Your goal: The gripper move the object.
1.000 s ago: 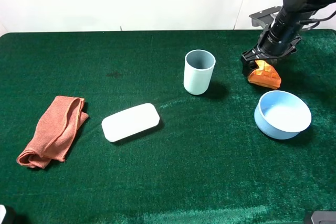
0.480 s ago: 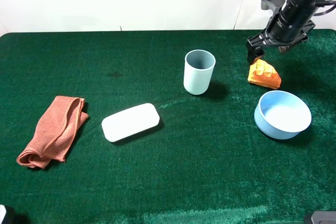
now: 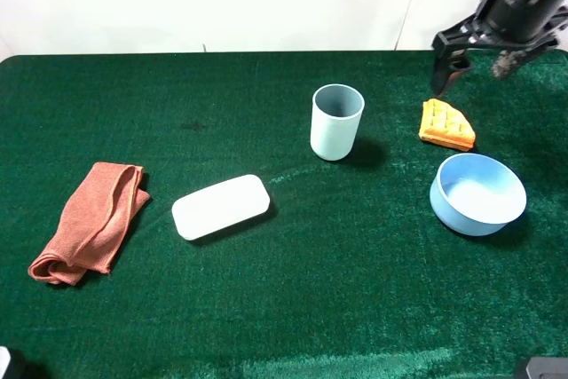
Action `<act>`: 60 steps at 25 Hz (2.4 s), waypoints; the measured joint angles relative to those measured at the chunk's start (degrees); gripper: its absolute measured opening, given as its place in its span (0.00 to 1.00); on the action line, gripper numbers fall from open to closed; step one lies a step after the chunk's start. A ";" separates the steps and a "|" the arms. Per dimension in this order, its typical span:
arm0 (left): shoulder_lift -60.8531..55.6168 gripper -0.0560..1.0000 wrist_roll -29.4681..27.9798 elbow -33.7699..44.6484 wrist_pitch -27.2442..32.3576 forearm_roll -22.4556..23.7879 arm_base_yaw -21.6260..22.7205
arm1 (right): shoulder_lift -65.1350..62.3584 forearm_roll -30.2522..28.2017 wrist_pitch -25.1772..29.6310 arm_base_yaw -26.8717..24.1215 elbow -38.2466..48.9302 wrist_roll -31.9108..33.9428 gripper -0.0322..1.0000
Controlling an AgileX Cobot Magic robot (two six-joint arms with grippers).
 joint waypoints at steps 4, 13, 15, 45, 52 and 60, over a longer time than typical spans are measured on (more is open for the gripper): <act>0.00 0.99 0.00 0.00 0.00 0.00 0.00 | -5.77 0.35 3.75 0.00 2.51 0.00 0.67; 0.00 0.99 0.00 0.00 0.00 0.00 0.00 | -22.63 1.40 4.93 0.00 13.58 0.00 0.67; 0.00 0.99 0.00 0.00 0.00 0.00 0.00 | -26.25 2.06 4.93 0.00 16.15 0.00 0.67; 0.00 0.99 0.00 0.00 0.00 0.00 0.00 | -88.90 5.10 0.94 0.00 45.02 -1.83 0.67; 0.00 0.99 0.00 0.00 0.00 0.00 0.00 | -95.74 5.37 0.72 0.00 45.02 -2.32 0.67; 0.00 0.99 0.00 0.00 0.00 0.00 0.00 | -99.69 5.32 0.77 0.00 45.02 -2.37 0.67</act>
